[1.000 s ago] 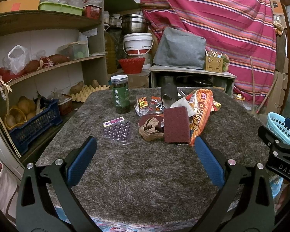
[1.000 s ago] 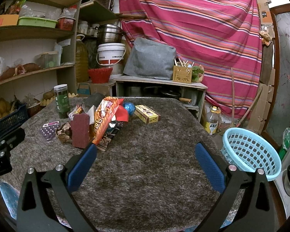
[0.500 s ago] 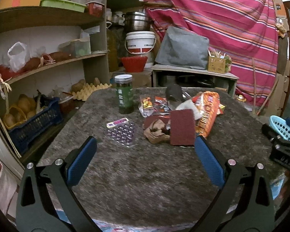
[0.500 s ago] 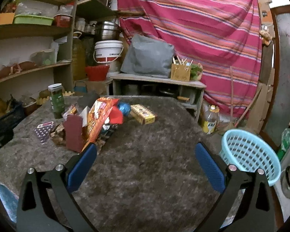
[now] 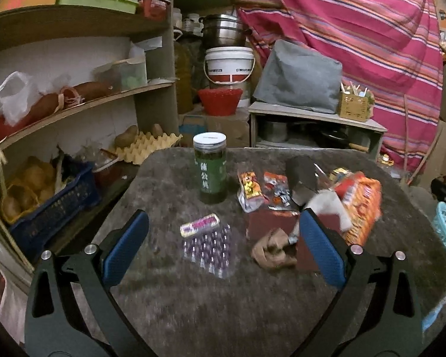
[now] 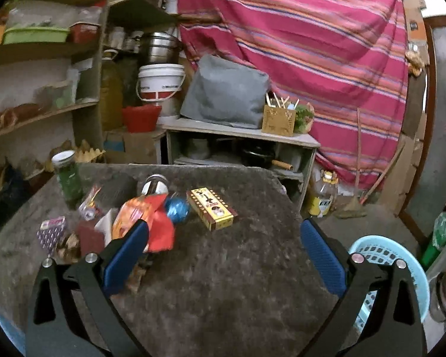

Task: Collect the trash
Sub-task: 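Grasp the brown crumpled paper with the left tool while the right tool reaches the orange snack bag, then close the right tool on the orange snack bag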

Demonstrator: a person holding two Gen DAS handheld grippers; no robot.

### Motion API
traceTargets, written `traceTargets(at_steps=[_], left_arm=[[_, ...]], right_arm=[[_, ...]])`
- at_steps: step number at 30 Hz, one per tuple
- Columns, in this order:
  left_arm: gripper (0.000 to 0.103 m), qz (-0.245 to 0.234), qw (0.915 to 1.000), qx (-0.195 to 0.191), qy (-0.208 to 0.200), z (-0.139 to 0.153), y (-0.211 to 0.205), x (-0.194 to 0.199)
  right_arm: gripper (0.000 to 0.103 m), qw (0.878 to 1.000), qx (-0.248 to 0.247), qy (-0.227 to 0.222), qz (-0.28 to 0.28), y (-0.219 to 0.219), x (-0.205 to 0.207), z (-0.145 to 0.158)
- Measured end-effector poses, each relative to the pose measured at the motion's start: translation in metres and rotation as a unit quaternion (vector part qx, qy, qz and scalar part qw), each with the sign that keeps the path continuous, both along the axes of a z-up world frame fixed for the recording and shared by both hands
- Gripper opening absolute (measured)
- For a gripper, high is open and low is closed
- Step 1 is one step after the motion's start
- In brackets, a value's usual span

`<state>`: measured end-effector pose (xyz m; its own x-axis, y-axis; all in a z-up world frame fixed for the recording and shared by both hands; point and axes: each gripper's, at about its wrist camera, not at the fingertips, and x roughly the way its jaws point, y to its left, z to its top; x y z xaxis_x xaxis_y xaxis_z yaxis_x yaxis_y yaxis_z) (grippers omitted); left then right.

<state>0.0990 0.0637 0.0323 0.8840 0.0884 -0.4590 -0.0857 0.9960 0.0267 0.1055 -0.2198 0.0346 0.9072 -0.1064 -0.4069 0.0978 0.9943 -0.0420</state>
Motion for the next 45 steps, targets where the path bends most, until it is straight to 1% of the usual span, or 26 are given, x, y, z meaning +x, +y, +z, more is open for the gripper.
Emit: traceTargets(at_steps=[3,5,7,9,10,11,12,14,16,17,18,19,20,22,23,24,25,26,28,34,37,41,42,44,45], left_arm=[[0.098,-0.010,0.9997,-0.010,0.023,-0.015,-0.002,0.024],[0.098,-0.024,0.9984,-0.023,0.046,-0.033,-0.004,0.035],[0.098,-0.034,0.9974,-0.025,0.059,-0.045,-0.008,0.040],[0.098,-0.044,0.9966,-0.014,0.068,-0.056,-0.015,0.046],[0.098,-0.044,0.9965,-0.009,0.070,-0.061,-0.017,0.048],[0.096,-0.044,0.9958,0.000,0.081,-0.068,-0.021,0.052],[0.090,-0.049,0.9946,0.006,0.092,-0.073,-0.023,0.055],[0.084,-0.064,0.9919,0.009,0.109,-0.083,-0.028,0.061],[0.082,-0.070,0.9911,0.009,0.113,-0.088,-0.031,0.066],[0.078,-0.070,0.9908,0.010,0.115,-0.091,-0.032,0.069],[0.067,-0.075,0.9897,0.009,0.121,-0.093,-0.033,0.073],[0.050,-0.084,0.9879,0.004,0.131,-0.095,-0.033,0.076],[0.044,-0.090,0.9866,-0.002,0.136,-0.096,-0.034,0.079],[0.043,-0.090,0.9872,-0.006,0.132,-0.094,-0.034,0.079],[0.043,-0.090,0.9876,-0.001,0.128,-0.092,-0.035,0.078],[0.039,-0.087,0.9886,0.006,0.123,-0.090,-0.035,0.076],[0.026,-0.084,0.9893,0.011,0.119,-0.087,-0.034,0.074],[0.025,-0.082,0.9895,0.013,0.118,-0.085,-0.033,0.074],[0.023,-0.072,0.9904,0.009,0.118,-0.079,-0.024,0.070],[0.023,-0.032,0.9957,-0.001,0.087,-0.059,0.007,0.053],[0.023,-0.020,0.9969,-0.001,0.077,-0.053,0.017,0.048],[0.023,-0.009,0.9974,0.002,0.071,-0.049,0.027,0.045],[0.023,-0.008,0.9975,0.003,0.071,-0.049,0.029,0.044],[0.023,-0.006,0.9975,0.004,0.070,-0.048,0.033,0.044],[0.023,-0.005,0.9976,0.005,0.070,-0.048,0.035,0.044]], right_arm=[[0.099,1.000,-0.009,0.011,-0.016,-0.005,0.021,-0.010],[0.099,0.999,-0.022,0.029,-0.021,-0.008,0.031,-0.023],[0.099,0.999,-0.025,0.039,-0.024,-0.012,0.037,-0.033],[0.099,0.998,-0.018,0.047,-0.023,-0.017,0.045,-0.037],[0.099,0.999,-0.014,0.046,-0.021,-0.019,0.047,-0.037],[0.099,0.999,-0.012,0.043,-0.022,-0.021,0.049,-0.036],[0.099,0.999,-0.010,0.040,-0.024,-0.023,0.050,-0.035],[0.099,0.999,-0.008,0.042,-0.028,-0.026,0.053,-0.036],[0.099,0.998,-0.001,0.046,-0.032,-0.029,0.056,-0.038],[0.099,0.998,0.004,0.047,-0.032,-0.030,0.057,-0.039],[0.099,0.998,0.009,0.049,-0.030,-0.030,0.058,-0.039],[0.099,0.998,0.012,0.050,-0.028,-0.030,0.059,-0.040],[0.099,0.998,0.011,0.050,-0.025,-0.028,0.060,-0.040],[0.099,0.999,0.001,0.050,-0.021,-0.022,0.059,-0.041],[0.099,0.999,-0.003,0.049,-0.019,-0.021,0.059,-0.042],[0.099,0.999,-0.007,0.048,-0.015,-0.017,0.058,-0.042],[0.099,0.999,-0.009,0.049,-0.012,-0.015,0.058,-0.042],[0.099,0.999,-0.012,0.049,-0.007,-0.012,0.056,-0.042],[0.099,0.999,-0.016,0.049,0.001,-0.006,0.053,-0.042],[0.099,0.999,-0.012,0.041,0.032,0.016,0.049,-0.041],[0.099,0.997,0.006,0.048,0.058,0.032,0.054,-0.041],[0.099,0.996,-0.003,0.053,0.074,0.050,0.064,-0.043],[0.097,0.995,-0.003,0.056,0.080,0.053,0.067,-0.043],[0.088,0.993,-0.001,0.064,0.099,0.062,0.073,-0.044],[0.081,0.992,-0.001,0.068,0.105,0.063,0.075,-0.045]])
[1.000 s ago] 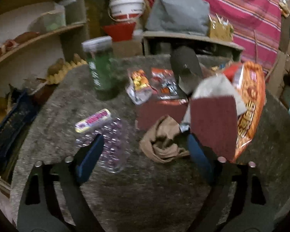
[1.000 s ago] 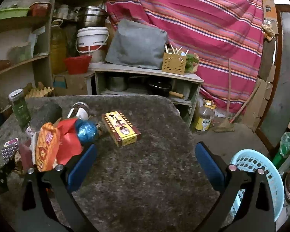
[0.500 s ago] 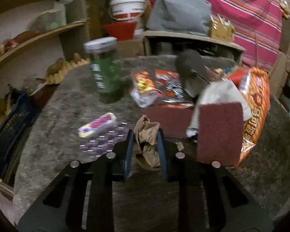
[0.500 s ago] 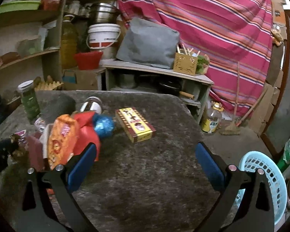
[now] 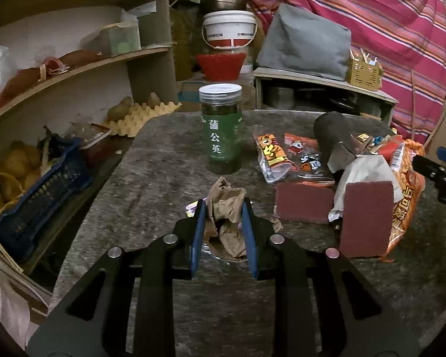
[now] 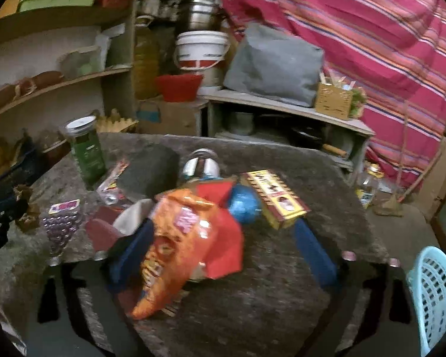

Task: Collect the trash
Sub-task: 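Close the right tool on the orange snack bag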

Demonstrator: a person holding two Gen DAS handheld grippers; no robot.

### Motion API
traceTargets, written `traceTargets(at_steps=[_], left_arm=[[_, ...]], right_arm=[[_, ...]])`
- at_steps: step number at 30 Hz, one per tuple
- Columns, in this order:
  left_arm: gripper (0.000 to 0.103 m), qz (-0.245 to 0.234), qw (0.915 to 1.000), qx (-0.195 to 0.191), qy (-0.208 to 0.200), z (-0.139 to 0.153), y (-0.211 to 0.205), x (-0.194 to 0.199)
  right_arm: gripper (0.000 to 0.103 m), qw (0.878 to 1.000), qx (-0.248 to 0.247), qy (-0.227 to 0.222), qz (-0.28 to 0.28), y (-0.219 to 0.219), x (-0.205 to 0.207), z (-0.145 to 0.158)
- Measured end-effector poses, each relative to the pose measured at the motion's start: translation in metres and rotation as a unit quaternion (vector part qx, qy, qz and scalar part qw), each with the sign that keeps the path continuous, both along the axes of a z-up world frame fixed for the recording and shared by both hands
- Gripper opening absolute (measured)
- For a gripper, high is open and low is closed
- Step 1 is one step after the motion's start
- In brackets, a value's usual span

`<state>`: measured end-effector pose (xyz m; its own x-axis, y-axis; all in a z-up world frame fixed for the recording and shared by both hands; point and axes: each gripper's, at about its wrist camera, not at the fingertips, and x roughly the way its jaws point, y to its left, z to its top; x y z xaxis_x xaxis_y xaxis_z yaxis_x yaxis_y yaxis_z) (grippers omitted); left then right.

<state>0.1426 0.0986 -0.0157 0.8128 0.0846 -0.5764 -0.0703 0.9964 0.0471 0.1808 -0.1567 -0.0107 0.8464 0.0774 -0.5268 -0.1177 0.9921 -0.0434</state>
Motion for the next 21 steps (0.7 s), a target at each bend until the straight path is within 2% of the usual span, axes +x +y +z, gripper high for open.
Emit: traceTargets(at_steps=[2,4,5,6,7,11,15,21], left_arm=[[0.023,0.001,1.0000,0.000,0.002,-0.001,0.002,0.000],[0.023,0.002,1.0000,0.001,0.006,-0.004,0.002,0.001],[0.023,0.003,1.0000,0.003,0.007,-0.004,0.002,0.002],[0.023,0.003,1.0000,0.005,0.007,-0.005,0.002,0.002],[0.023,0.003,1.0000,0.007,0.006,-0.005,0.001,0.002],[0.023,0.003,0.9999,0.012,0.003,-0.004,-0.003,0.002],[0.023,0.003,0.9999,0.013,0.003,-0.004,-0.005,0.001],[0.023,0.003,1.0000,0.009,-0.002,0.000,-0.008,0.000]], right_arm=[[0.070,1.000,-0.007,0.013,0.015,0.008,0.006,-0.005],[0.043,0.999,-0.007,0.026,0.027,0.013,0.011,-0.010],[0.036,0.999,-0.002,0.034,0.034,0.013,0.013,-0.013],[0.021,0.999,0.001,0.037,0.037,0.012,0.014,-0.015],[0.017,0.999,0.001,0.040,0.036,0.011,0.015,-0.017],[0.013,0.999,-0.016,0.026,0.015,-0.002,0.014,-0.017],[0.012,1.000,-0.010,0.018,-0.009,-0.029,0.013,-0.013],[0.012,0.997,0.060,0.024,-0.034,-0.083,0.009,-0.004]])
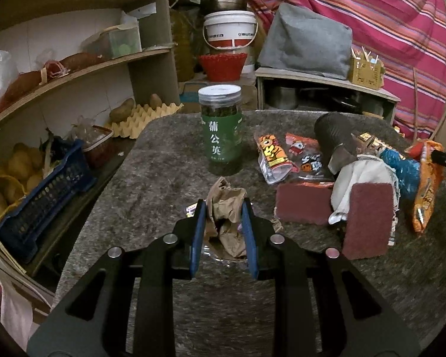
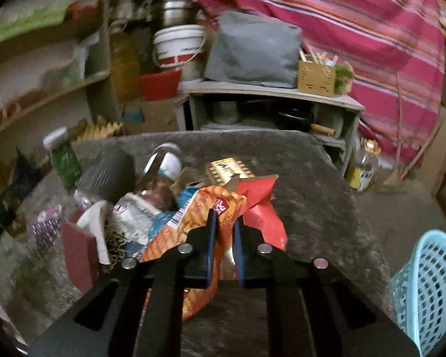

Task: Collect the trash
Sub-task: 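Close the right tool on the orange snack bag, then lift the orange snack bag with the right tool while the left tool holds the brown paper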

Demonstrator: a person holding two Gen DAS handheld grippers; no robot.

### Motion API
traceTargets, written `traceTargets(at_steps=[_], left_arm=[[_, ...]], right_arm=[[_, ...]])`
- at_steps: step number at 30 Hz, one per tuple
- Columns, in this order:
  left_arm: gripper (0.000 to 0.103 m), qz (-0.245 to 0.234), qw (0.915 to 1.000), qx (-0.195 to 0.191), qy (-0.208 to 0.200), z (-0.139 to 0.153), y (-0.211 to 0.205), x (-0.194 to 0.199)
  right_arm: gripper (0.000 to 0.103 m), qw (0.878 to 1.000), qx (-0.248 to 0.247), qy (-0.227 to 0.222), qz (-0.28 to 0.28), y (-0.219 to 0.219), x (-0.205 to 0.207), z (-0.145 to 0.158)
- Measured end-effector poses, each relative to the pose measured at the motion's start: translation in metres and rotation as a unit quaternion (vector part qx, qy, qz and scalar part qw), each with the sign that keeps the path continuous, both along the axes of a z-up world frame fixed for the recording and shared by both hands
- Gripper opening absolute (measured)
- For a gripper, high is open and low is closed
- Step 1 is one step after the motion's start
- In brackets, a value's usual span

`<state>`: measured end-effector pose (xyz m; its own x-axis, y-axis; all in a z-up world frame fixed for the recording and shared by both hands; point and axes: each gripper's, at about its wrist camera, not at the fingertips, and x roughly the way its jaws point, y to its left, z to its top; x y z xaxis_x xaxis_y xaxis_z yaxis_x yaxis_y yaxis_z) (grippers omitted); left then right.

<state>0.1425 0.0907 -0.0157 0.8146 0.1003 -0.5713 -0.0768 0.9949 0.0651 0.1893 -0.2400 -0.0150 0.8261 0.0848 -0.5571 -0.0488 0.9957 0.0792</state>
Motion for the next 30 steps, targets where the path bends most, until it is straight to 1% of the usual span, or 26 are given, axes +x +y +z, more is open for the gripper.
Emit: traceTargets(at_steps=[5,10,14,16,18,20,22,24,25,26,28,29,30], left_arm=[[0.023,-0.008,0.9999,0.003,-0.010,0.007,-0.014,-0.003],[0.023,-0.014,0.9999,0.006,-0.007,0.007,-0.026,-0.004],[0.023,-0.017,0.9998,0.007,-0.011,0.009,-0.032,-0.007],[0.023,-0.018,0.9997,0.007,-0.013,0.010,-0.034,-0.007],[0.023,-0.019,0.9997,0.006,-0.013,0.011,-0.036,-0.008],[0.024,-0.021,0.9997,0.004,-0.012,0.010,-0.037,-0.007],[0.024,-0.021,0.9997,0.005,-0.011,0.010,-0.038,-0.007],[0.024,-0.021,0.9997,0.004,-0.011,0.010,-0.038,-0.007],[0.025,-0.021,0.9997,0.004,-0.012,0.010,-0.038,-0.007],[0.025,-0.020,0.9997,0.005,-0.011,0.010,-0.038,-0.007],[0.025,-0.019,0.9997,0.009,-0.009,0.009,-0.038,-0.006],[0.025,-0.019,0.9997,0.011,-0.009,0.009,-0.039,-0.006],[0.026,-0.017,0.9997,0.014,-0.008,0.008,-0.038,-0.006]], right_arm=[[0.012,0.999,0.034,-0.010,-0.012,-0.039,-0.015,0.010],[0.012,0.999,0.044,-0.015,-0.018,-0.067,-0.029,0.014],[0.012,0.996,0.082,-0.022,-0.022,-0.093,-0.040,0.022],[0.012,0.996,0.084,-0.027,-0.028,-0.103,-0.046,0.024],[0.012,0.994,0.106,-0.030,-0.019,-0.110,-0.050,0.024],[0.012,0.989,0.143,-0.023,0.018,-0.113,-0.050,0.021],[0.012,0.989,0.146,-0.014,0.033,-0.110,-0.049,0.018],[0.012,0.990,0.134,-0.001,0.044,-0.099,-0.041,0.010],[0.013,0.991,0.124,0.005,0.043,-0.095,-0.038,0.006],[0.014,0.995,0.094,0.012,0.035,-0.085,-0.031,0.000],[0.019,0.998,0.043,0.032,0.018,-0.068,-0.016,-0.015],[0.028,0.998,0.033,0.042,0.014,-0.066,-0.010,-0.020],[0.051,0.998,0.024,0.054,0.012,-0.062,-0.004,-0.026]])
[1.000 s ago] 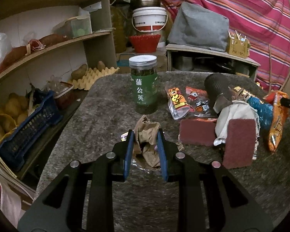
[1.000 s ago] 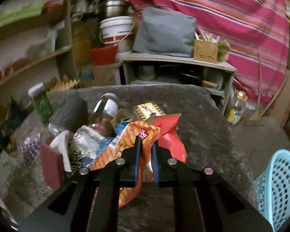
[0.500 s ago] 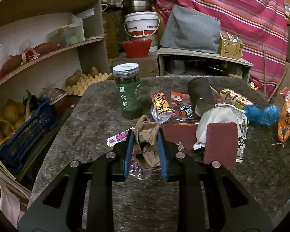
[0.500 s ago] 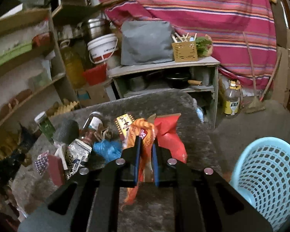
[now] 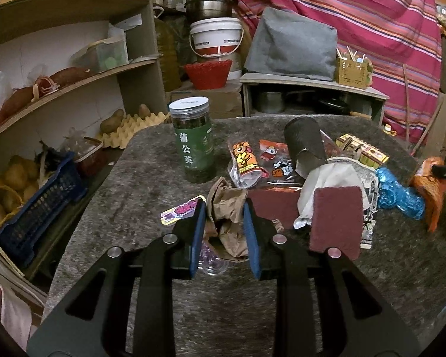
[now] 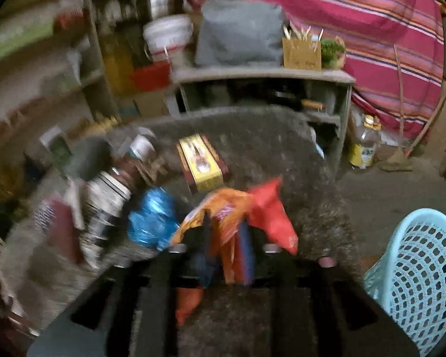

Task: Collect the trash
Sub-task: 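Lift the orange snack bag with the right tool while the left tool holds the brown paper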

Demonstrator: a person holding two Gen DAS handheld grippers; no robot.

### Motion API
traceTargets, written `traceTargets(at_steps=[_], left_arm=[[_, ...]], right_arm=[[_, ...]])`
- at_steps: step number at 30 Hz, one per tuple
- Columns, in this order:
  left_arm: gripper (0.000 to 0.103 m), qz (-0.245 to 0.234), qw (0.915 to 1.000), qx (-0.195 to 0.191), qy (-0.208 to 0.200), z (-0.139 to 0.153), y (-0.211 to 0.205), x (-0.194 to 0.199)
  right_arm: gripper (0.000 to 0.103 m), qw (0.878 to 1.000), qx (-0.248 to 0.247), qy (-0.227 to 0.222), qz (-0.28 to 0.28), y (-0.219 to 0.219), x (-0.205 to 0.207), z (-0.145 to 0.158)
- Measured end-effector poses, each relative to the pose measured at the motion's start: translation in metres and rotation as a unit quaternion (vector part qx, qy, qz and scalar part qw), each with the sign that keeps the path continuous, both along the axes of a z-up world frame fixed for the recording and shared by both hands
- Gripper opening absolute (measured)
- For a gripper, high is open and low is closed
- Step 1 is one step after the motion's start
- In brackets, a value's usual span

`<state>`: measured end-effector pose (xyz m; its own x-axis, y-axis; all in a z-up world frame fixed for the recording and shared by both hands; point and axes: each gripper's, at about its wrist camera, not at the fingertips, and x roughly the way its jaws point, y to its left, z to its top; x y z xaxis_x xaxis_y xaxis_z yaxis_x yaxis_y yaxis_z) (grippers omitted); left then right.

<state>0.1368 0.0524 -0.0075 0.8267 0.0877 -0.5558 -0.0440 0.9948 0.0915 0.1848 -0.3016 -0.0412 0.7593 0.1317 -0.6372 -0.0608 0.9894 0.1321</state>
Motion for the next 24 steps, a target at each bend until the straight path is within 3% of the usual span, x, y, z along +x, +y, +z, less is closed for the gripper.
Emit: traceTargets(at_steps=[1,2,5,9,14,19,24], left_arm=[[0.026,0.001,1.0000,0.001,0.001,0.000,0.001,0.000],[0.026,0.003,1.0000,0.002,0.002,0.000,0.002,0.001],[0.026,0.008,1.0000,0.001,0.001,-0.001,0.009,0.001],[0.026,0.015,0.9999,-0.007,0.005,-0.001,0.018,0.004],[0.026,0.015,0.9998,-0.009,0.005,0.000,0.019,0.004],[0.026,0.013,0.9998,-0.009,0.007,-0.002,0.016,0.001],[0.027,0.015,0.9999,0.004,0.003,-0.005,0.014,-0.002]], right_arm=[[0.068,1.000,-0.010,0.007,-0.003,0.002,0.004,-0.004],[0.069,0.999,-0.028,0.006,-0.014,0.005,0.005,-0.005],[0.070,0.998,-0.056,-0.003,-0.027,0.003,0.003,0.005],[0.075,0.997,-0.055,-0.025,-0.051,-0.013,-0.014,0.026],[0.075,0.994,-0.083,-0.007,-0.068,-0.026,-0.020,0.021],[0.075,0.996,-0.068,0.014,-0.064,-0.034,-0.002,0.010],[0.075,0.995,-0.013,-0.032,-0.092,-0.060,-0.012,0.039]])
